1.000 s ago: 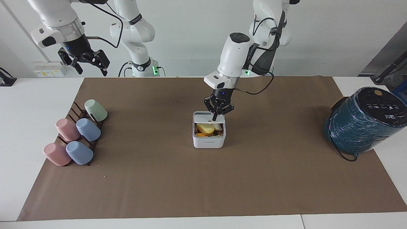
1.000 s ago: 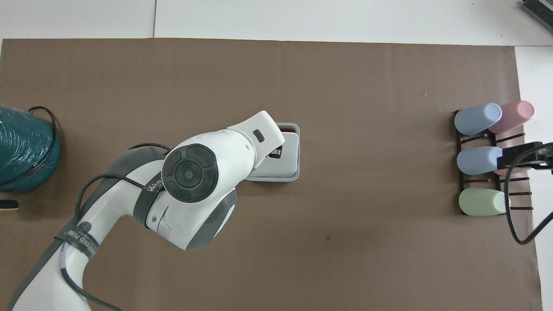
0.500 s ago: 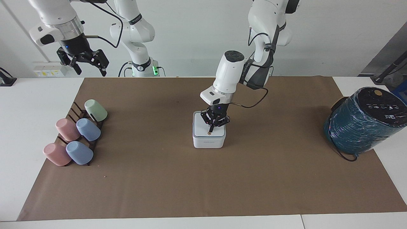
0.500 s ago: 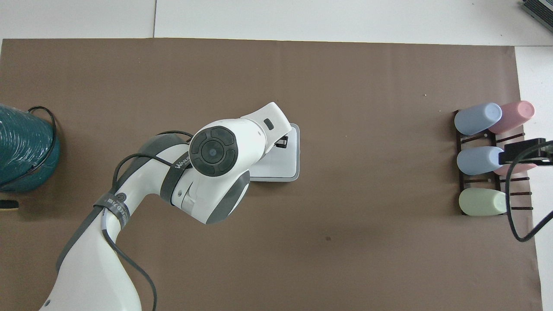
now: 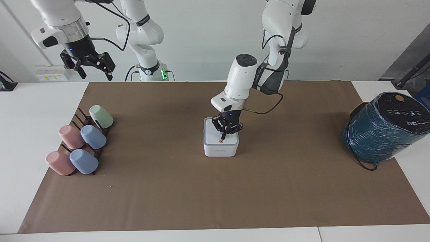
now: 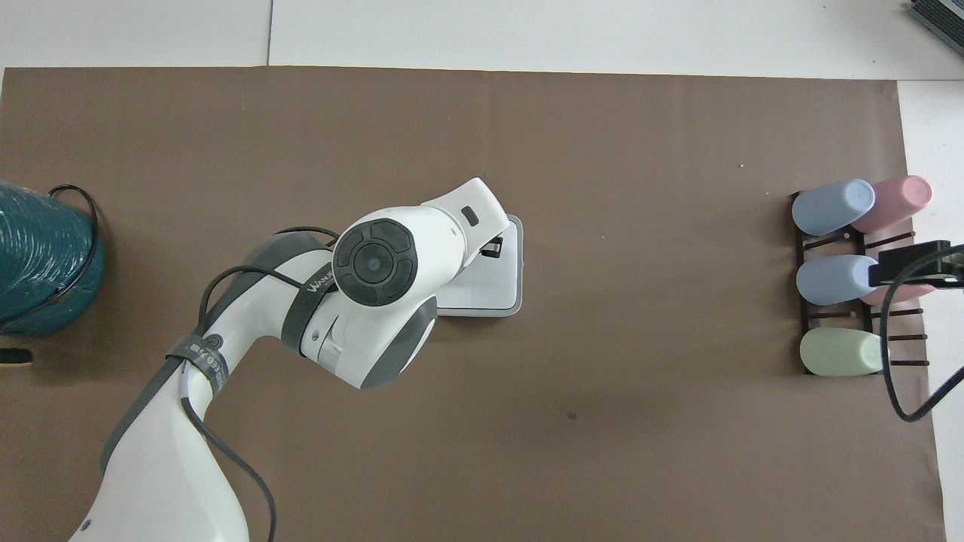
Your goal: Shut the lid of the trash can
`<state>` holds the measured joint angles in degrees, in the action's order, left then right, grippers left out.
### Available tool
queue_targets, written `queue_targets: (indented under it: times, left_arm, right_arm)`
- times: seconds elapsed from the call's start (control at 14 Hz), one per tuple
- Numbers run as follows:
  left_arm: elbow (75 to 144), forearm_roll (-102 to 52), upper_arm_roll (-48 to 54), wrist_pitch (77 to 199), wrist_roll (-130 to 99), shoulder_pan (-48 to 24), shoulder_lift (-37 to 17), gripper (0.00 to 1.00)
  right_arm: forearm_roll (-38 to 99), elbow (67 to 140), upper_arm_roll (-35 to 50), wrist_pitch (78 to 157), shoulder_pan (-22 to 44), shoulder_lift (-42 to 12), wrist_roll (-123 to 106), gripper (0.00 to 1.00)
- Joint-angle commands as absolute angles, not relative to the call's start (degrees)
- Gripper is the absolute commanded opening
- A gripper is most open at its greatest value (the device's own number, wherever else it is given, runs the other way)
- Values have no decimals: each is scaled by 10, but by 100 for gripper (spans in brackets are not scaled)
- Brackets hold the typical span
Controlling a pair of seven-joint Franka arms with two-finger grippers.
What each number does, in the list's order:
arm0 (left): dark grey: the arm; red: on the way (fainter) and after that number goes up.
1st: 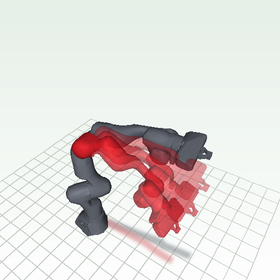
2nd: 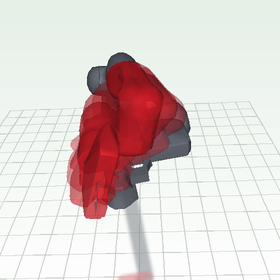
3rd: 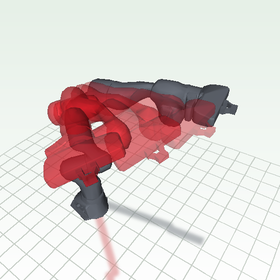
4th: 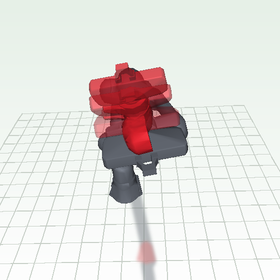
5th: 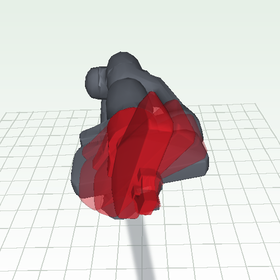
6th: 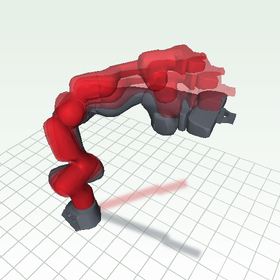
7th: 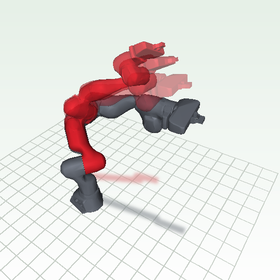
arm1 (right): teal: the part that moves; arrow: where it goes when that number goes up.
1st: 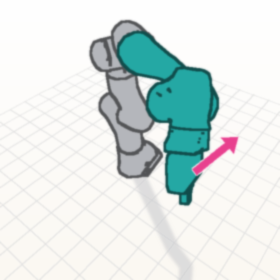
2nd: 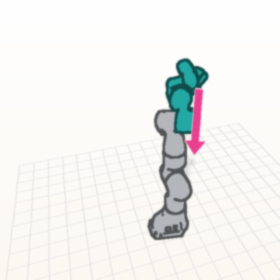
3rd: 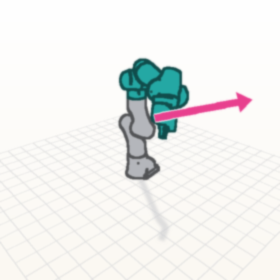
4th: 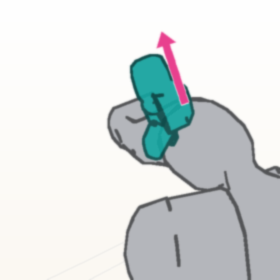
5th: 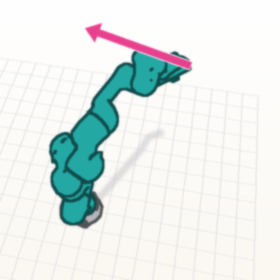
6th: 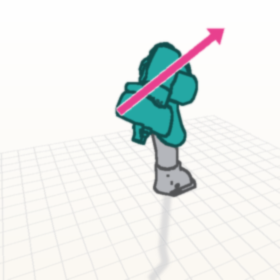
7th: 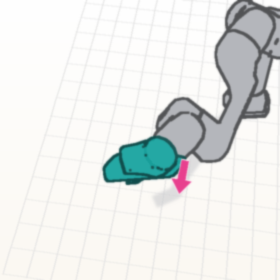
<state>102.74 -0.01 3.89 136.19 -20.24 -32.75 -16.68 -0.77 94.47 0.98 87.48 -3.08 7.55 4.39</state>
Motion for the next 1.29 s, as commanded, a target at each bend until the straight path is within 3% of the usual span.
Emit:
queue_targets:
  times: [0.0,0.43,0.5,0.71,1.21]
  left_arm:
    - [1038,15,33,1279,-213,-328,-117,0]
    - [1060,15,26,1173,-209,-274,-63,3]
    - [1072,15,26,1172,-206,-258,-50,13]
    - [1092,15,26,1172,-204,-222,-29,100]
    - [1098,15,27,1131,-85,-121,32,100]
  right_arm:
    - [4,948,11,881,-33,81,39,100]
    - [4,947,11,880,-33,81,40,100]
    - [4,947,11,875,-33,83,40,100]
    - [4,957,11,882,-33,84,36,100]
    - [4,966,11,898,-33,88,39,100]
